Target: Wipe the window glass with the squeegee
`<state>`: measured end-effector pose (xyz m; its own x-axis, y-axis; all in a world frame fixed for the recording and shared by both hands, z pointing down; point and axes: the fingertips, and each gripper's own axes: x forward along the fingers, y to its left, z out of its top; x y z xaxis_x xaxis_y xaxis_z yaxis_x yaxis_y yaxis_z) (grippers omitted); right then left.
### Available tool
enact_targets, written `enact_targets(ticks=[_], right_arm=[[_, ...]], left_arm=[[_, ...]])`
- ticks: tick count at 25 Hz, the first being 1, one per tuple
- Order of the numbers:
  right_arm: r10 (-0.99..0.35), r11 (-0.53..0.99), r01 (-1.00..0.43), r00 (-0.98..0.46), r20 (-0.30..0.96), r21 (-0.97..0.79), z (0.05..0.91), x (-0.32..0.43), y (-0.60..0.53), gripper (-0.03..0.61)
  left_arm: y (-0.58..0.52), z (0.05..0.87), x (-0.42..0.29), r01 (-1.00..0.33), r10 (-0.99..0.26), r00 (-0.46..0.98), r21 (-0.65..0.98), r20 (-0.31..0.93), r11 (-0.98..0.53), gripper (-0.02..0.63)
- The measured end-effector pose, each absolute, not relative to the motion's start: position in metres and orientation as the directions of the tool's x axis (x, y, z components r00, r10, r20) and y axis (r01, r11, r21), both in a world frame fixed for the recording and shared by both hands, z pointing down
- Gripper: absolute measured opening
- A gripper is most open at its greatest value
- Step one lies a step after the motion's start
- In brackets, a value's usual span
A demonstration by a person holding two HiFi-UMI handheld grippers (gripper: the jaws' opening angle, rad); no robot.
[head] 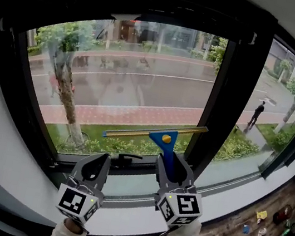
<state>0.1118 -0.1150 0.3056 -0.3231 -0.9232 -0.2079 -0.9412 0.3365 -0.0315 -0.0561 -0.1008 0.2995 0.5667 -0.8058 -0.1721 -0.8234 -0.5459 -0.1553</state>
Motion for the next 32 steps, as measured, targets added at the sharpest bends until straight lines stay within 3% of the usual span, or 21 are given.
enact_targets(ticks=[7,15,32], right_arm=[[-0.893,0.305,-0.952,-0.288,-0.345,0.005,0.236,0.096,-0.191,0.149],[-0.84,0.278,-0.957,-0.282,-0.464,0.077,0.155,0.108,-0.246,0.149],[-0.749,0.222,-0.968,-0.247,-0.615,0.118,0.04,0.163,-0.317,0.149]], left_arm=[[-0.177,0.235,-0.062,-0.759,-0.725,0.652,-0.182,-0.224,-0.626,-0.002],[-0.231,0.172,-0.044,-0.77,-0.703,0.635,-0.191,-0.319,-0.609,-0.002],[-0.292,0.061,0.022,-0.783,-0.674,0.622,-0.329,-0.398,-0.528,-0.002]])
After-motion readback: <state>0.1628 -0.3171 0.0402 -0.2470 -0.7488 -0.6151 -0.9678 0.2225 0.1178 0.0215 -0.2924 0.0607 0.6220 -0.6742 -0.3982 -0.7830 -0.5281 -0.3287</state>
